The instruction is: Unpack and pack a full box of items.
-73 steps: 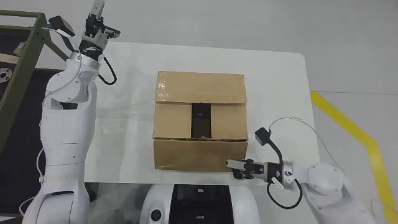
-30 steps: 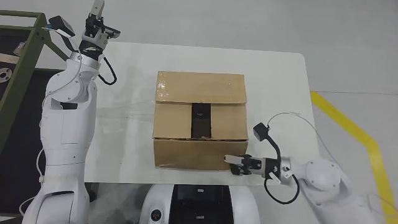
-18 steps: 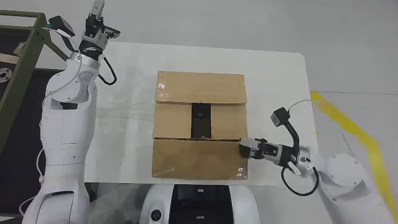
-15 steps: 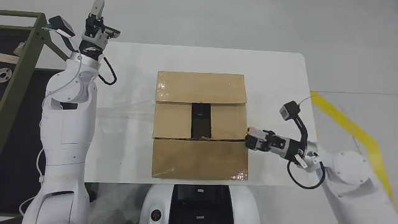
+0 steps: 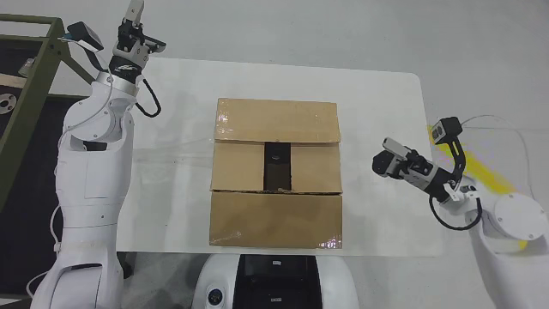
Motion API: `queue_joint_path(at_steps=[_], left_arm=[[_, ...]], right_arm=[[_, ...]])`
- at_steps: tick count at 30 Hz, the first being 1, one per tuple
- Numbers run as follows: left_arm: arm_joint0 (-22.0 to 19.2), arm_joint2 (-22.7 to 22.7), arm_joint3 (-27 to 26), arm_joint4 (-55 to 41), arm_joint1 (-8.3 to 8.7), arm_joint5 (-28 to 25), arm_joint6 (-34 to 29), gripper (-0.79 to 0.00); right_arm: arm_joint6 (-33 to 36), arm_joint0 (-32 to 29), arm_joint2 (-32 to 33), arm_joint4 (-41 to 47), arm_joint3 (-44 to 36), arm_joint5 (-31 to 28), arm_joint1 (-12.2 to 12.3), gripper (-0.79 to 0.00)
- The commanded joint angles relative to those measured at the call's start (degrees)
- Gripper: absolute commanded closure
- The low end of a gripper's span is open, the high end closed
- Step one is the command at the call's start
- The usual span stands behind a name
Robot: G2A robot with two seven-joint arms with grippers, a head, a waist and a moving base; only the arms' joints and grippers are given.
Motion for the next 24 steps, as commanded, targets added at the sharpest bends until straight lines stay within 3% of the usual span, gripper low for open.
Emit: queue_joint_path(at_steps=[1,24], left_arm=[[0.00,0.00,0.00,0.00,0.00,0.00,0.00,-0.785],[0.00,0.00,0.00,0.00,0.00,0.00,0.00,-0.785]], right_arm=[[-0.46,0.15,0.48,0.22,0.37,-0.24,0.01,-0.785],[-1.96,1.23,0.78,1.04,1.71,-0.30,-0.04,-0.785]])
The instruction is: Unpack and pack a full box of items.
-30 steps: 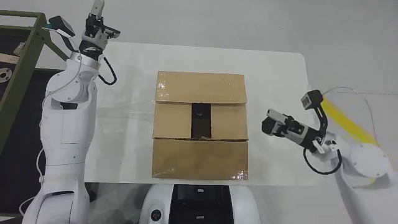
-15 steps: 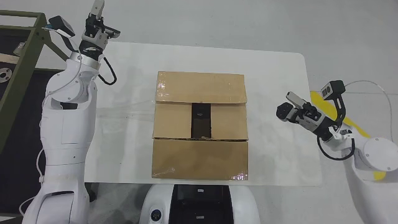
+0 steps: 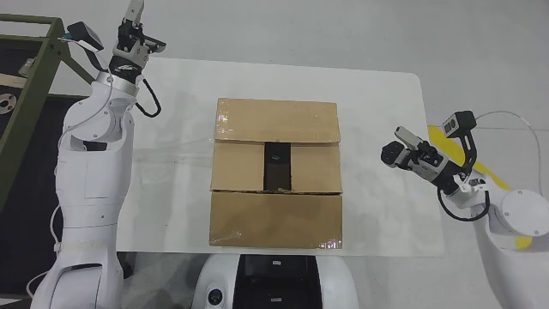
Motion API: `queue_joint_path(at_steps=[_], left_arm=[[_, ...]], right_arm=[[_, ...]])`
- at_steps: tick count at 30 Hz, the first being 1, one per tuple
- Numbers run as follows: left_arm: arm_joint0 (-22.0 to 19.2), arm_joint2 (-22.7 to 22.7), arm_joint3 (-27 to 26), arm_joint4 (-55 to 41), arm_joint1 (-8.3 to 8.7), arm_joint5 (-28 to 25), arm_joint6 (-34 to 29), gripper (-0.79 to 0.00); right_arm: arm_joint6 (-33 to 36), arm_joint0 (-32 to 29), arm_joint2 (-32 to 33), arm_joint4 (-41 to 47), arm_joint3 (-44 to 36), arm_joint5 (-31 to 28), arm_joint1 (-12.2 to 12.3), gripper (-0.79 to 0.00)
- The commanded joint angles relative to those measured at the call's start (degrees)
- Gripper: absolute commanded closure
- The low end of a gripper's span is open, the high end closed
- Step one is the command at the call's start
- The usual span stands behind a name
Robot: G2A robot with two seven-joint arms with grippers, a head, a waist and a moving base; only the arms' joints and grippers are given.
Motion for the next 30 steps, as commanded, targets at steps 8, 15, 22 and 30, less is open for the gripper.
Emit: queue_joint_path(at_steps=[8,15,22,30], left_arm=[[0.85,-0.20,-1.36,-2.38,0.01,-0.14,-2.11,-0.785],[3.50,-2.88,-3.07,-6.78,0.99,-7.74,-18.07,-0.785],[5.07,-5.52,-2.26,-14.84,2.38,-11.43,-40.02,-0.785],[5.63,-6.03,-1.27,-17.13,3.75,-9.23,-54.94,-0.785]], right_arm=[[0.00,0.00,0.00,0.00,0.00,0.00,0.00,-0.785],[0.00,0.00,0.00,0.00,0.00,0.00,0.00,-0.785],[0.00,0.00,0.00,0.00,0.00,0.00,0.00,-0.785],[0.00,0.00,0.00,0.00,0.00,0.00,0.00,-0.785]])
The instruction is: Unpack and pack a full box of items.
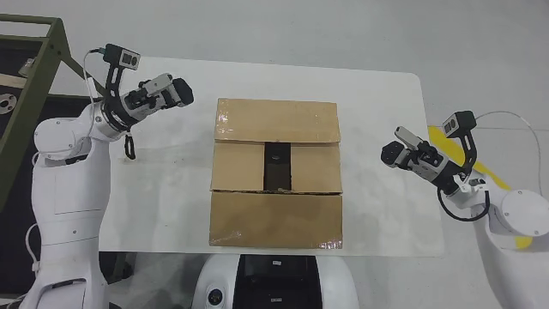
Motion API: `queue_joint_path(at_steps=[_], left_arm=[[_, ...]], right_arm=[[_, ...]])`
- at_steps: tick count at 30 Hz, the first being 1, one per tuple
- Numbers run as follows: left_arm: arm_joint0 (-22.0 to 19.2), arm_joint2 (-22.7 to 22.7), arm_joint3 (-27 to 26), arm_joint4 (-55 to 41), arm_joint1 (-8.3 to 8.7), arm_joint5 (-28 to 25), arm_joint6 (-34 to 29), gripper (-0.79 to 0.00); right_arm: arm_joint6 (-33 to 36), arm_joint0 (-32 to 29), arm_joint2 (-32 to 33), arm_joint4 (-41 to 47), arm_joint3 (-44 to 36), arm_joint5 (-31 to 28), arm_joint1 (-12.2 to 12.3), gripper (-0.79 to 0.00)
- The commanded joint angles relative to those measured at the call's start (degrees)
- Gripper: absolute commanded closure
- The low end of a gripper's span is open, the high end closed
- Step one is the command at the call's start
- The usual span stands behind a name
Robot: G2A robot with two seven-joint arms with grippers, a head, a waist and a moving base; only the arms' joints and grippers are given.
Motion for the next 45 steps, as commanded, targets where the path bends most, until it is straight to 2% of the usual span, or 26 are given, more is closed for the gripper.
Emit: queue_joint_path(at_steps=[1,4,21,25,34,45], left_arm=[[-0.01,0.22,0.15,0.18,0.26,0.54,-2.10,-0.785],[-0.20,0.51,0.56,0.66,0.61,0.68,-4.14,-0.785],[-0.10,0.57,0.40,0.73,0.61,0.71,-3.85,-0.785],[1.96,1.23,-2.33,2.50,0.84,0.64,-3.43,-0.785],[7.27,3.70,-8.00,-1.52,1.33,2.34,-9.44,-0.785],[11.27,5.50,-10.45,-2.69,2.14,5.46,-13.44,-0.785]], right_arm=[[0.00,0.00,0.00,0.00,0.00,0.00,0.00,-0.785],[0.00,0.00,0.00,0.00,0.00,0.00,0.00,-0.785],[0.00,0.00,0.00,0.00,0.00,0.00,0.00,-0.785],[0.00,0.00,0.00,0.00,0.00,0.00,0.00,-0.785],[0.00,0.00,0.00,0.00,0.00,0.00,0.00,-0.785],[0.00,0.00,0.00,0.00,0.00,0.00,0.00,-0.785]])
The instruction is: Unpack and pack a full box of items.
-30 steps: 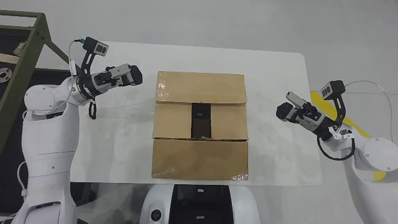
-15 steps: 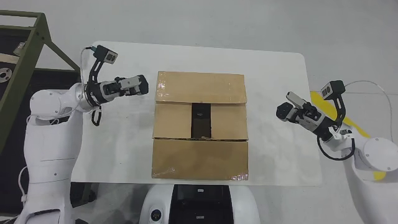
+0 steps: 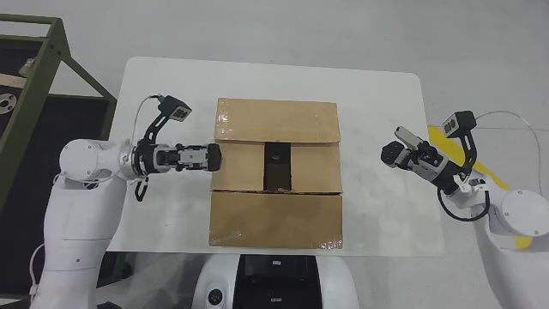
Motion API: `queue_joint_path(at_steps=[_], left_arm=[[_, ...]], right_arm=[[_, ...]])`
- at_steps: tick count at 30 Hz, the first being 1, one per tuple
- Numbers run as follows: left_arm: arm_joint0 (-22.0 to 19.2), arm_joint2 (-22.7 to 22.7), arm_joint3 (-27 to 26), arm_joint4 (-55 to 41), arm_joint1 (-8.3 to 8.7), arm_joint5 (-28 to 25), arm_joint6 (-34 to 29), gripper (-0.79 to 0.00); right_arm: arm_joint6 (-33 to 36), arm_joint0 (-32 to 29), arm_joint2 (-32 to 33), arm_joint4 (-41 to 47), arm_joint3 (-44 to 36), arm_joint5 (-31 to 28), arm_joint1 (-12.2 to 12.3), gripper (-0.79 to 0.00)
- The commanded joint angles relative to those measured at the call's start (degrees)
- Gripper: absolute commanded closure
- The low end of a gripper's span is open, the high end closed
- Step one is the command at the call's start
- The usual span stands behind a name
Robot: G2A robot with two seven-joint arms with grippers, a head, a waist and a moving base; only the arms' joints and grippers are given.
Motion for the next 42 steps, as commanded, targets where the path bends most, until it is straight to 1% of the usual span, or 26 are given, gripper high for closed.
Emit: queue_joint_path(at_steps=[1,6,10,16,26,42], left_arm=[[0.63,0.27,-0.31,1.66,0.29,-0.12,-0.07,-0.785],[1.49,-0.15,0.85,2.01,0.89,0.55,-0.07,-0.785],[1.18,0.39,2.39,2.95,1.17,1.27,0.28,-0.785],[-0.46,2.49,5.15,3.76,1.36,2.19,1.26,-0.785],[-2.86,4.42,8.50,4.46,1.58,1.53,5.06,-0.785],[-6.71,7.17,10.10,2.37,1.56,-0.81,10.24,-0.785]], right_arm=[[0.00,0.00,0.00,0.00,0.00,0.00,0.00,-0.785],[0.00,0.00,0.00,0.00,0.00,0.00,0.00,-0.785],[0.00,0.00,0.00,0.00,0.00,0.00,0.00,-0.785],[0.00,0.00,0.00,0.00,0.00,0.00,0.00,-0.785],[0.00,0.00,0.00,0.00,0.00,0.00,0.00,-0.785],[0.00,0.00,0.00,0.00,0.00,0.00,0.00,-0.785]])
